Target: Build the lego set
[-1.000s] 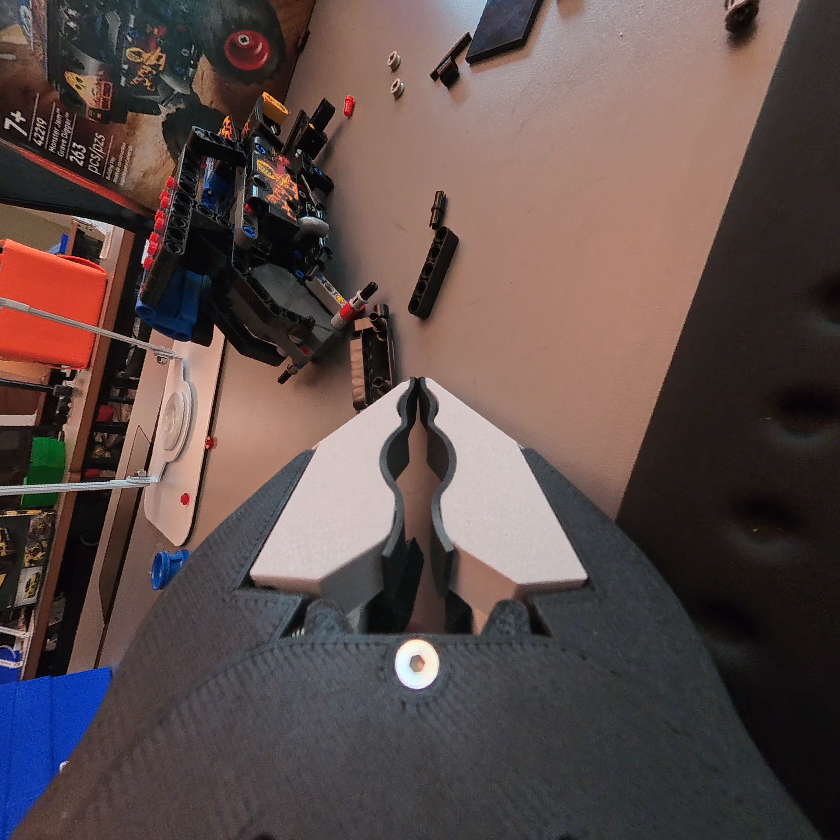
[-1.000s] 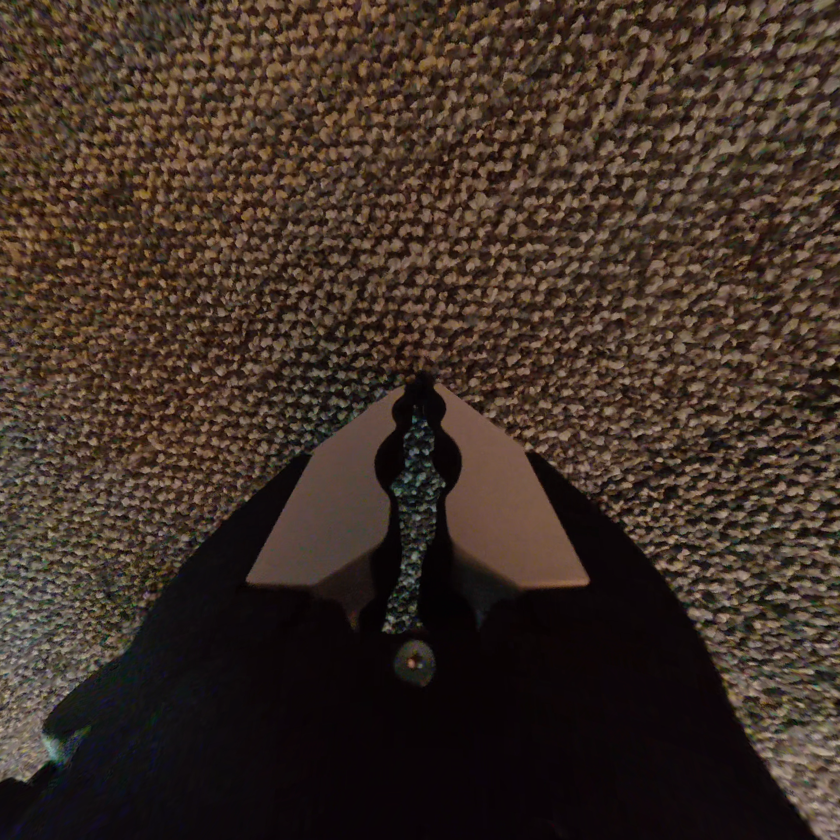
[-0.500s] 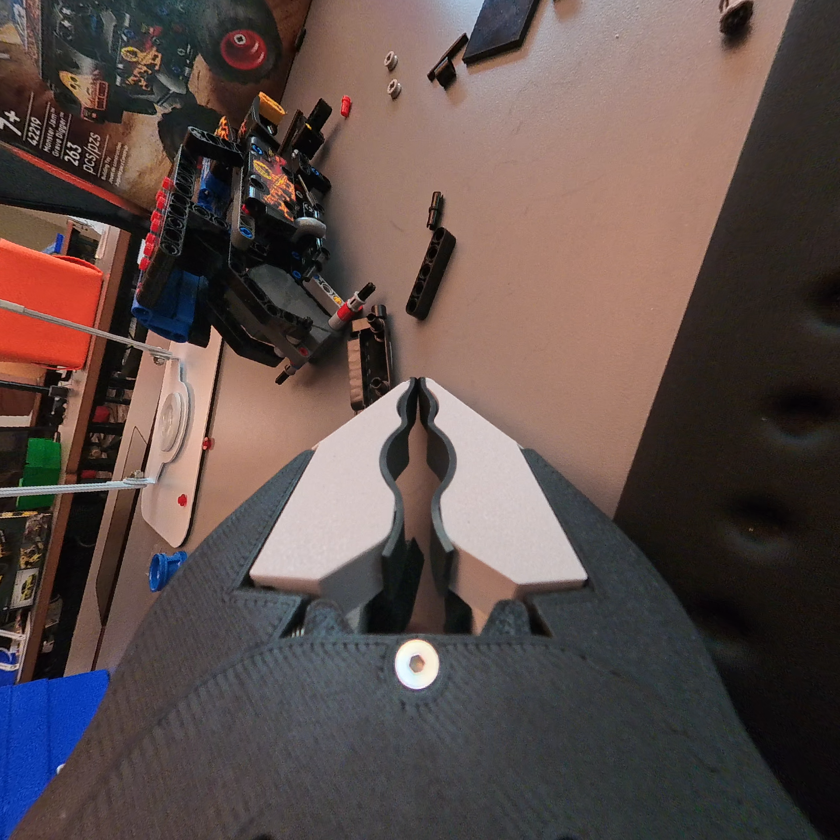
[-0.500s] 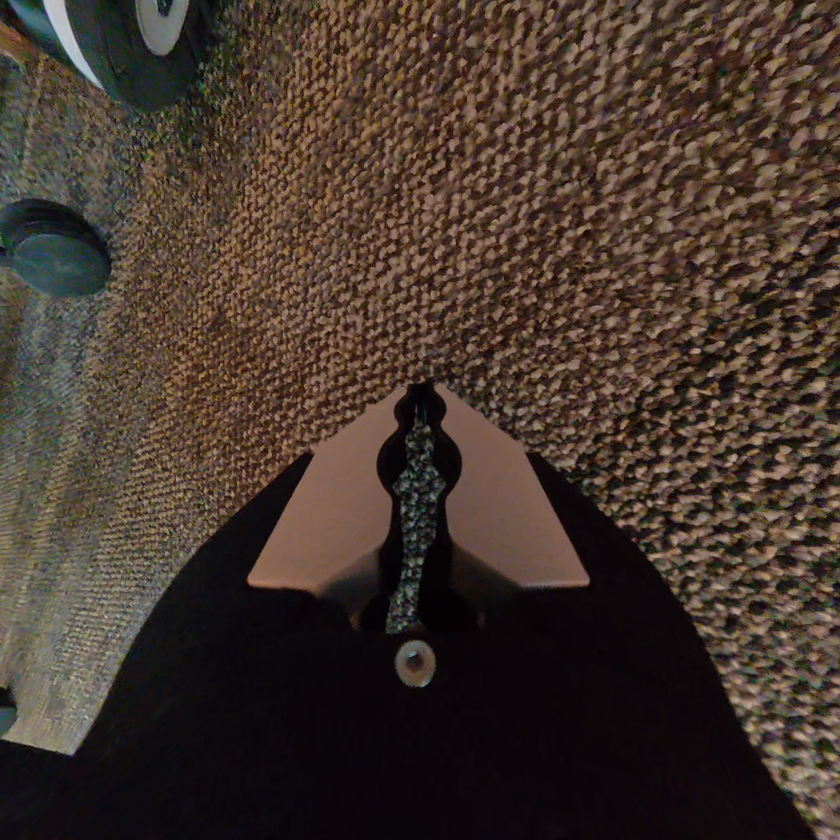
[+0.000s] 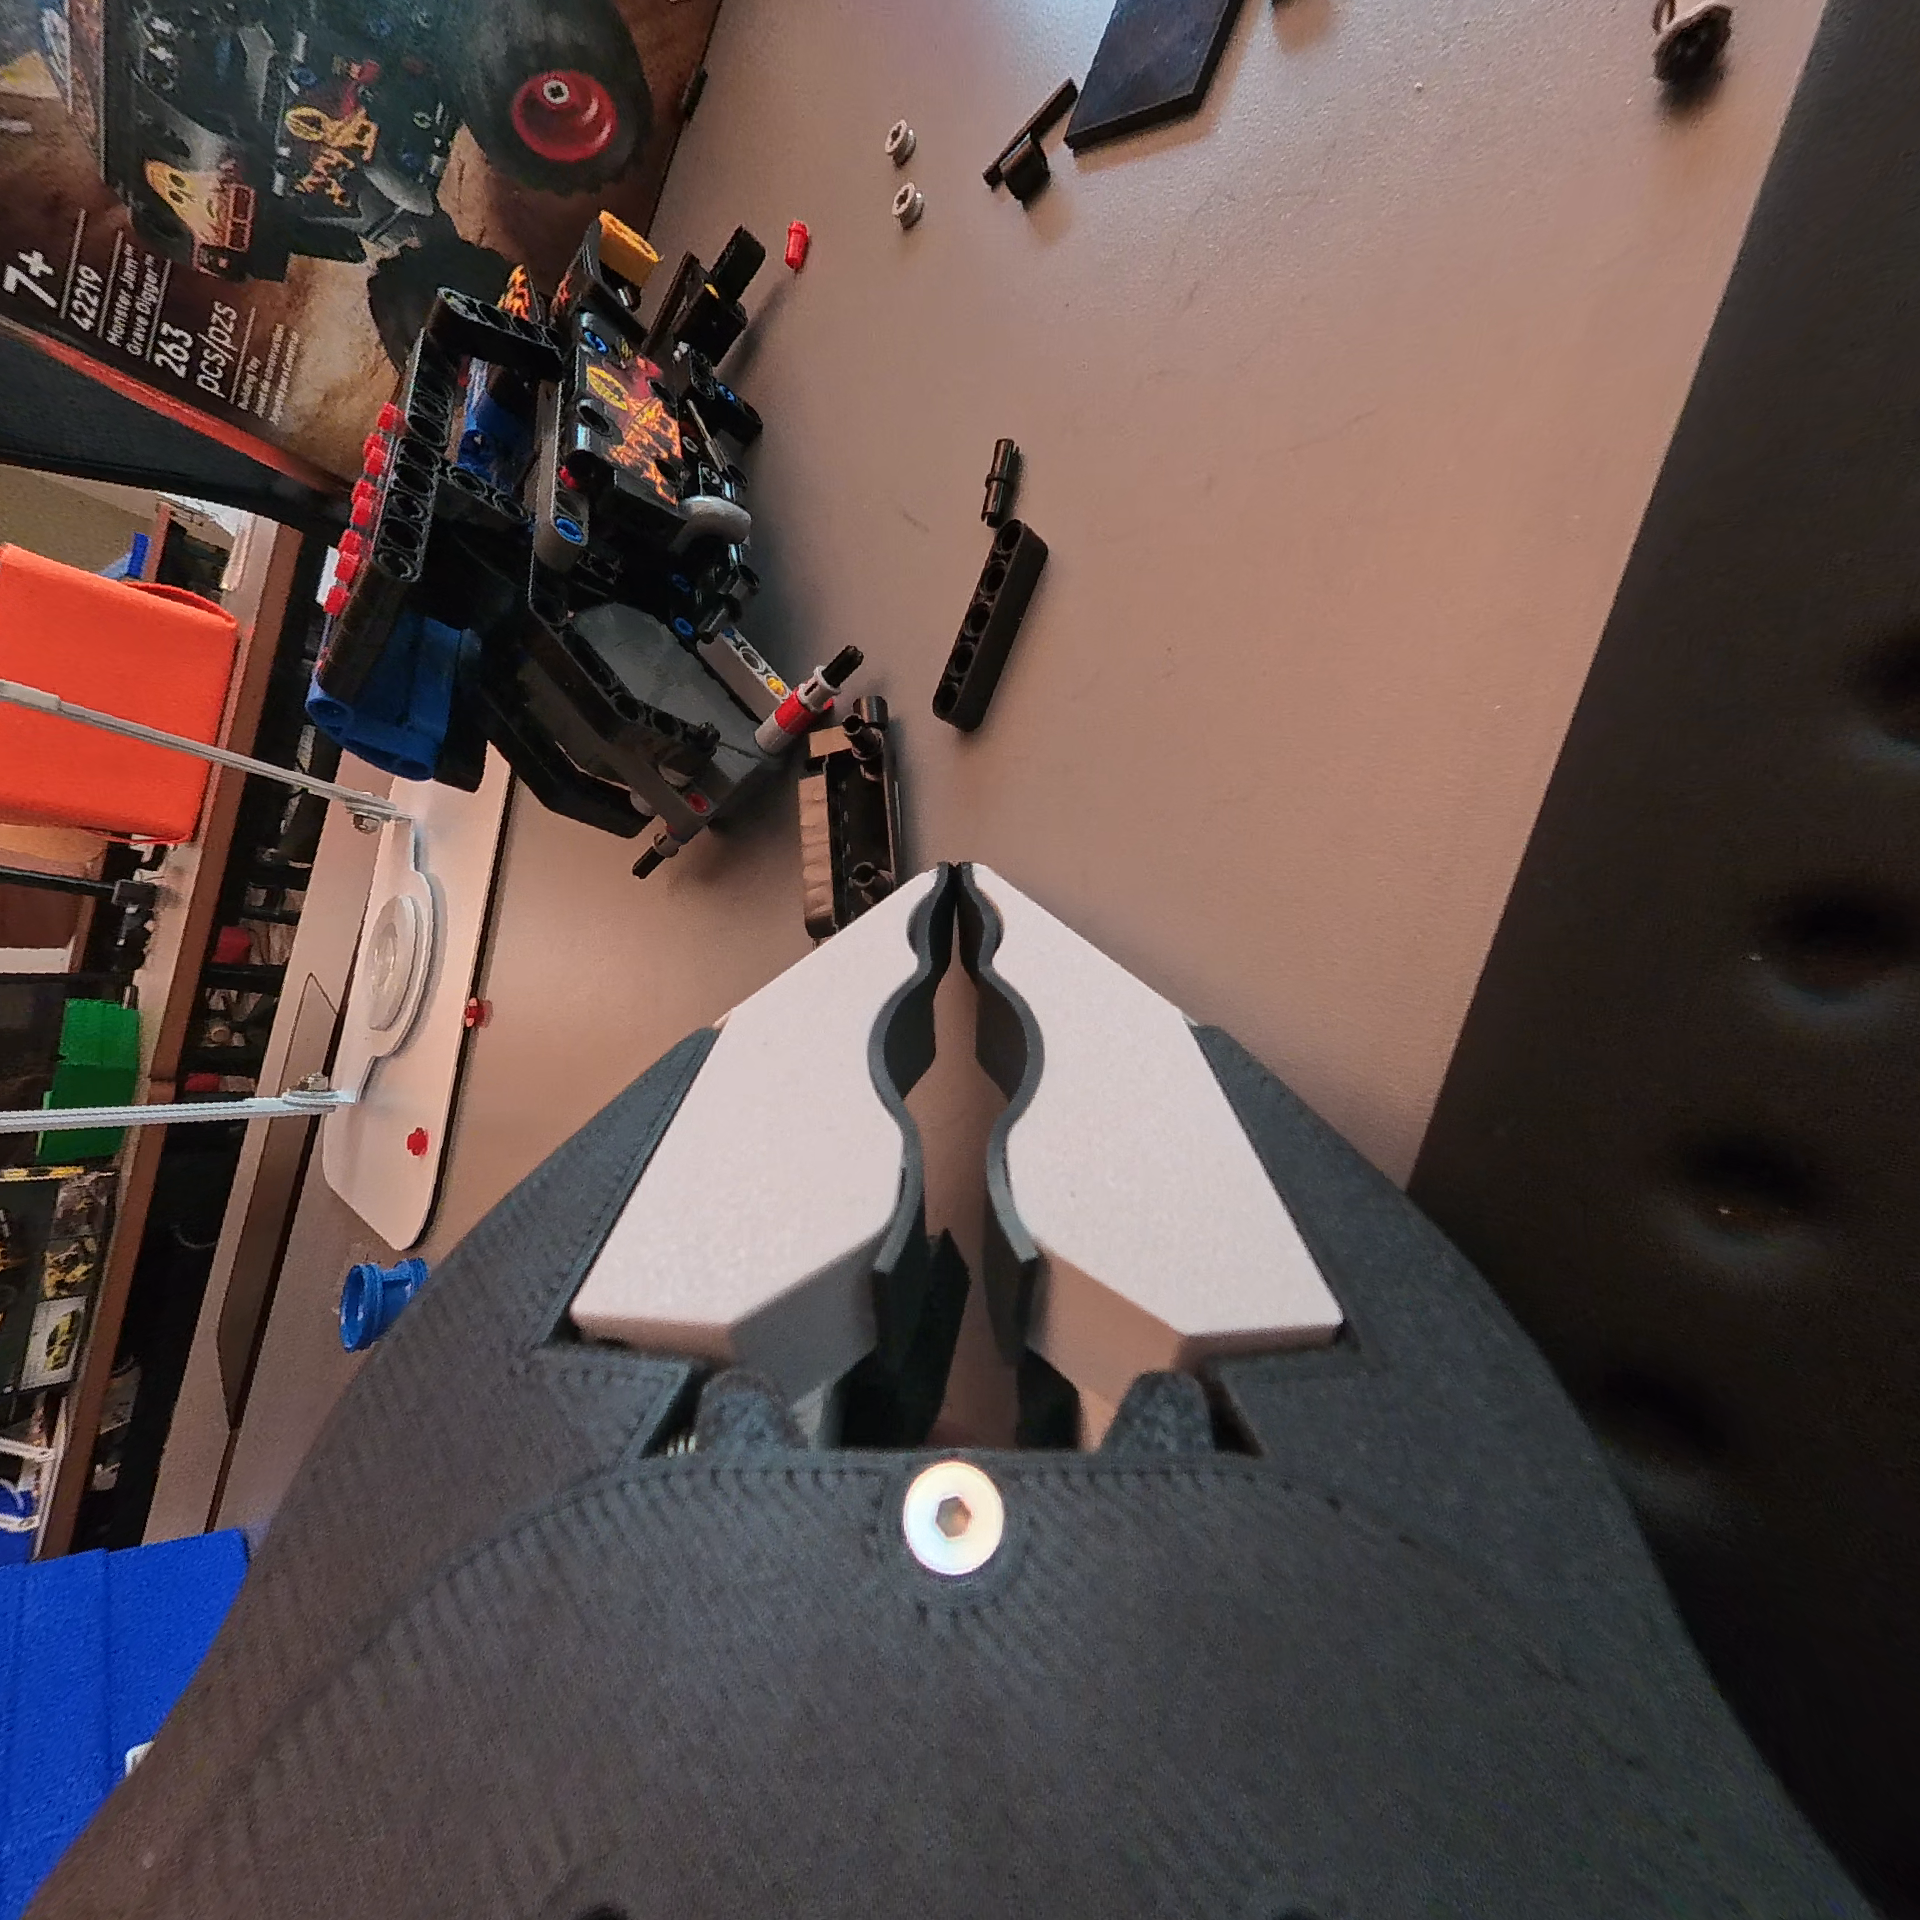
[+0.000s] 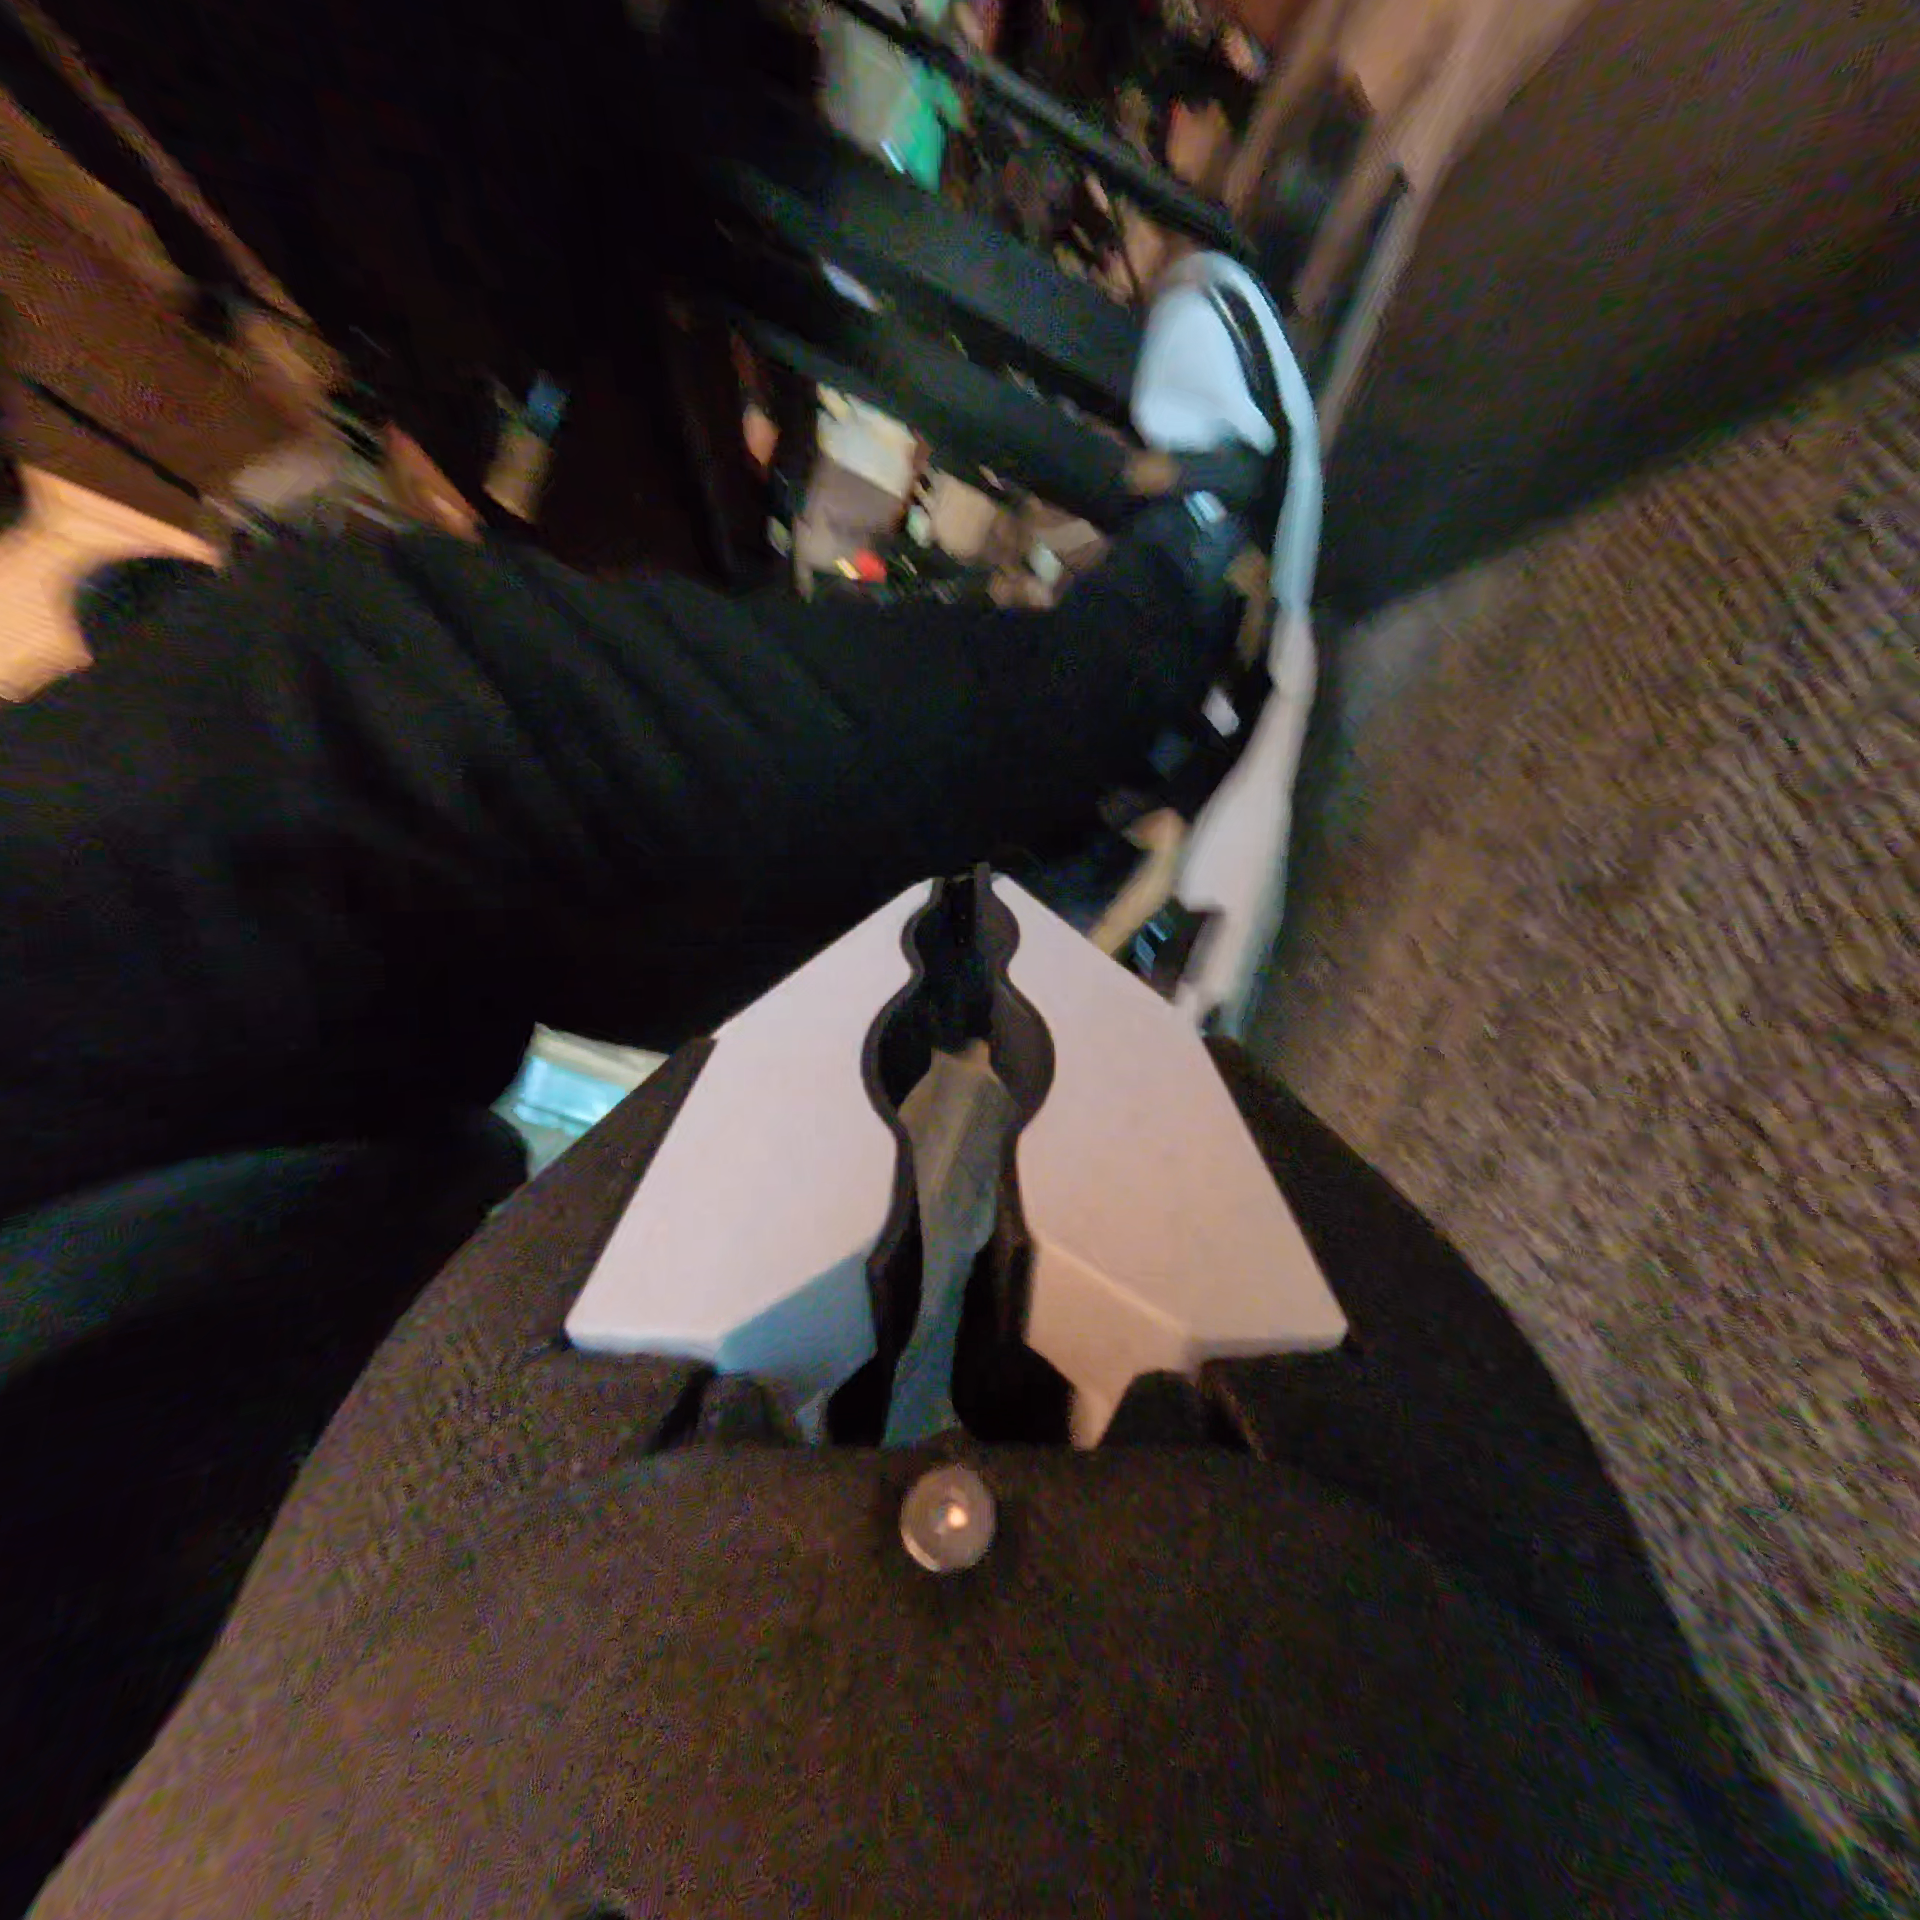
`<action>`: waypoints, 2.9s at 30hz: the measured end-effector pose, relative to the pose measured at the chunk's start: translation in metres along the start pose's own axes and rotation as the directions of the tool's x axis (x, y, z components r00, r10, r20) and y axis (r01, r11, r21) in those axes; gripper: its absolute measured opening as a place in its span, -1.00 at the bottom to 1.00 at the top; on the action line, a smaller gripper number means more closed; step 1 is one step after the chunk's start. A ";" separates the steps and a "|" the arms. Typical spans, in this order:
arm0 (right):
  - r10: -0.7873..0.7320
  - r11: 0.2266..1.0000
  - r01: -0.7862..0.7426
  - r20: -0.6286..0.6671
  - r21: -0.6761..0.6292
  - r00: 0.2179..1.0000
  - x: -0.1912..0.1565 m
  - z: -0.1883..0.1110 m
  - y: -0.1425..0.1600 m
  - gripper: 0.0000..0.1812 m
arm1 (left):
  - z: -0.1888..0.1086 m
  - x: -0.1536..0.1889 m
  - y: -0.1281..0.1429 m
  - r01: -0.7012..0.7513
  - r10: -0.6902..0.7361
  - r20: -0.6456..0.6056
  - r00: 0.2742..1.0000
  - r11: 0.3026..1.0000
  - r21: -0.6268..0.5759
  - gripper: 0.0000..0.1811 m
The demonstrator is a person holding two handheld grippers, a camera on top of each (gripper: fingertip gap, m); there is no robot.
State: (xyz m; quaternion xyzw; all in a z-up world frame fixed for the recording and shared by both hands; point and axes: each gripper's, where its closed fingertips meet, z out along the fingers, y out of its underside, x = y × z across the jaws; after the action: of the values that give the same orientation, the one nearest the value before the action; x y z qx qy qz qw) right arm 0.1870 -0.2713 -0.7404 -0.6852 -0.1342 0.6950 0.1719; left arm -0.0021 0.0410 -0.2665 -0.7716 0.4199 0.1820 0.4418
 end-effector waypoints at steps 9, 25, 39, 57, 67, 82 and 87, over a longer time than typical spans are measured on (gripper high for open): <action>-0.158 0.957 0.074 0.292 0.280 0.943 -0.171 -0.022 -0.132 -0.98 | 0.000 -0.001 0.000 0.003 -0.003 0.009 1.000 1.000 0.006 -1.00; -0.905 0.352 0.918 -0.183 0.183 0.384 -0.457 -0.009 -0.468 -0.97 | 0.002 -0.003 0.001 0.019 -0.018 0.035 0.999 1.000 -0.008 -1.00; -0.912 0.398 0.912 -0.154 -0.099 0.381 -0.380 0.105 -0.579 -0.98 | 0.002 -0.005 0.001 0.037 -0.036 0.053 0.998 0.999 -0.011 -1.00; -0.923 0.380 0.869 -0.065 -0.318 0.380 -0.345 0.120 -0.545 -0.98 | -0.005 -0.013 -0.004 0.077 -0.080 0.076 0.994 0.996 0.035 -0.89; -0.904 0.387 0.865 0.053 -0.319 0.424 -0.350 0.120 -0.530 -0.98 | -0.027 -0.020 -0.032 0.157 -0.166 0.024 0.986 0.961 0.228 -0.68; -0.770 0.409 0.589 0.083 -0.697 0.633 -0.325 0.170 -0.471 -0.98 | -0.032 -0.003 -0.060 -0.095 0.097 0.009 0.995 0.947 0.306 -0.59; -0.856 0.181 0.580 0.163 -0.794 0.491 -0.300 0.172 -0.460 -0.97 | -0.018 0.013 -0.036 -0.065 0.098 -0.139 0.986 0.973 0.221 -0.64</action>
State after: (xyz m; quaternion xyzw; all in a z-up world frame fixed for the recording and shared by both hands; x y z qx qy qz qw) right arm 0.0417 0.0267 -0.2703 -0.6363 -0.6961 0.2719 0.1913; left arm 0.0332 0.0294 -0.2461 -0.7126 0.5003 0.0953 0.4826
